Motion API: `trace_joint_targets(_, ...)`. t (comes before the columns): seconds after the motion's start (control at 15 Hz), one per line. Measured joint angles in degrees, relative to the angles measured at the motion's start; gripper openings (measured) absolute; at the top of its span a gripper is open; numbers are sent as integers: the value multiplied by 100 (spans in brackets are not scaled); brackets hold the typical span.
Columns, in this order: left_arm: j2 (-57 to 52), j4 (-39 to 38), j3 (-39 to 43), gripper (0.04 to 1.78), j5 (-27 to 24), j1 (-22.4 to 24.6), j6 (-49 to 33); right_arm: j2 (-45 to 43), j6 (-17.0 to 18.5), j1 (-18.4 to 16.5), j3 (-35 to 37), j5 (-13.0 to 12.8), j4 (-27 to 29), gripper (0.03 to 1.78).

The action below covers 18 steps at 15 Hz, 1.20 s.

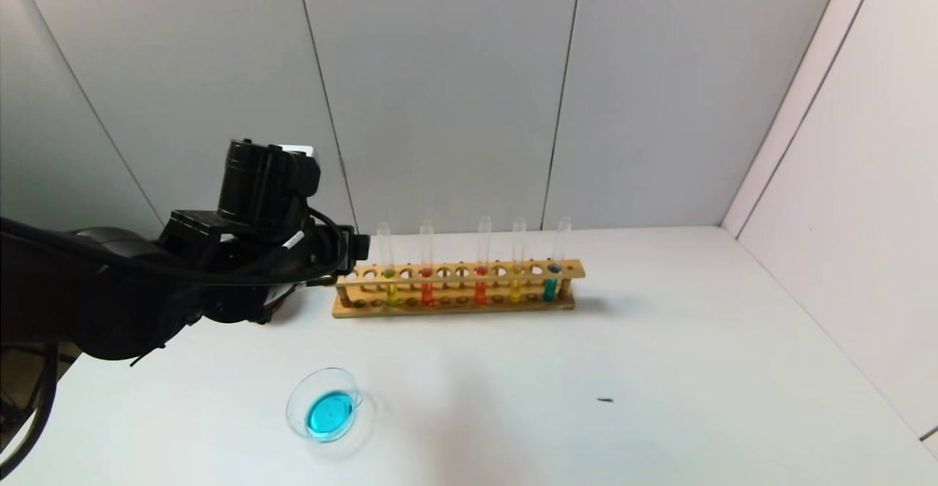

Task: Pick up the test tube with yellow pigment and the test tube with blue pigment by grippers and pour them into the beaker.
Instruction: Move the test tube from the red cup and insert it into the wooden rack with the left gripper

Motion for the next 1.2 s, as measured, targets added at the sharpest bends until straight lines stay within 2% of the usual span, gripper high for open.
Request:
trace_joint_targets(0.67, 1037, -1165, 9, 175, 151, -428, -20, 0, 0, 0, 0, 2, 0, 174)
trace_joint_targets(1.2, 1712, -1226, -645, 175, 201, -273, 2, 0, 0, -2, 0, 2, 0, 174)
